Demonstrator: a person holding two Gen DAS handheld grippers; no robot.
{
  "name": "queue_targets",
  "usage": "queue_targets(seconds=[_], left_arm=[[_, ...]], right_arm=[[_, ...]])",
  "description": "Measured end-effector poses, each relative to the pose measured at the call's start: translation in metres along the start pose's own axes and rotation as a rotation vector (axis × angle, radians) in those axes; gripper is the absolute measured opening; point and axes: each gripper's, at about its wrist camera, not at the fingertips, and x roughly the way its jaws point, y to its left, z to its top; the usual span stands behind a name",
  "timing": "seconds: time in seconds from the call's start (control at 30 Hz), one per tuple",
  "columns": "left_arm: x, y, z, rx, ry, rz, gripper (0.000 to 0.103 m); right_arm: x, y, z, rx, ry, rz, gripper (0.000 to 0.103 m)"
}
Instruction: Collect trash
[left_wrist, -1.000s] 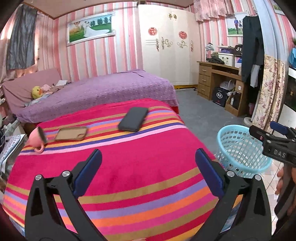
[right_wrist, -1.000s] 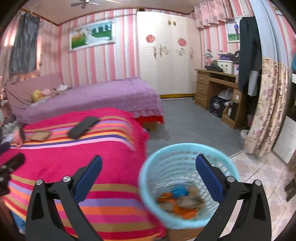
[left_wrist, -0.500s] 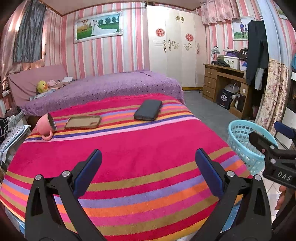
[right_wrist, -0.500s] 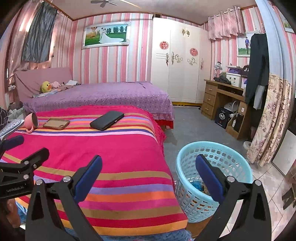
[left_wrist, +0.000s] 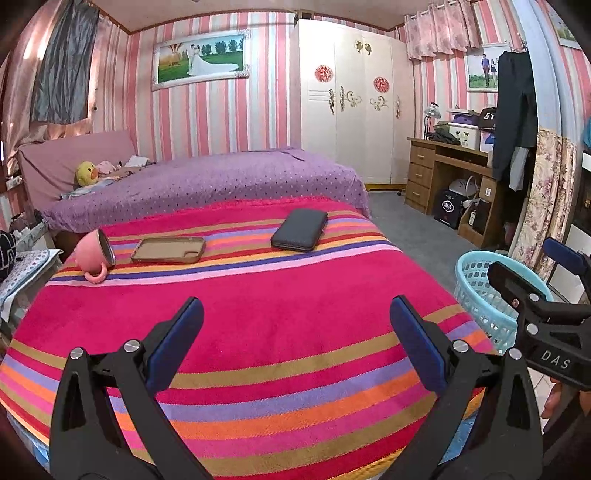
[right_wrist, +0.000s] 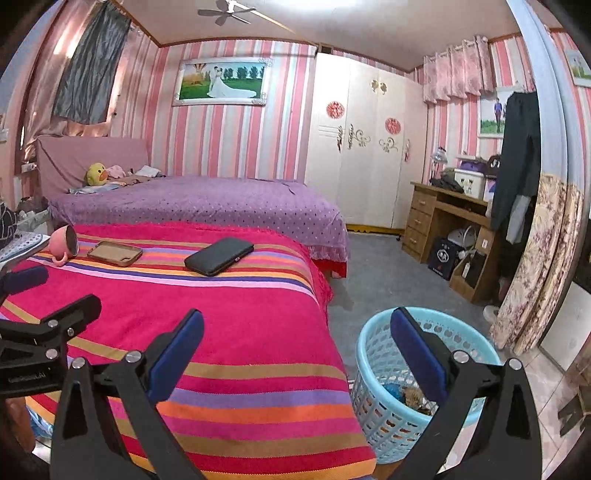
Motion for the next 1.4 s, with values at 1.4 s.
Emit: queue_targets(seconds=[1.4], left_arm=[[-0.002,0.012,0.001,-0.01,-0.013,0.041,0.097]], right_arm=[[0.002,0.012,0.003,-0.012,0.0,0.003,0.098]])
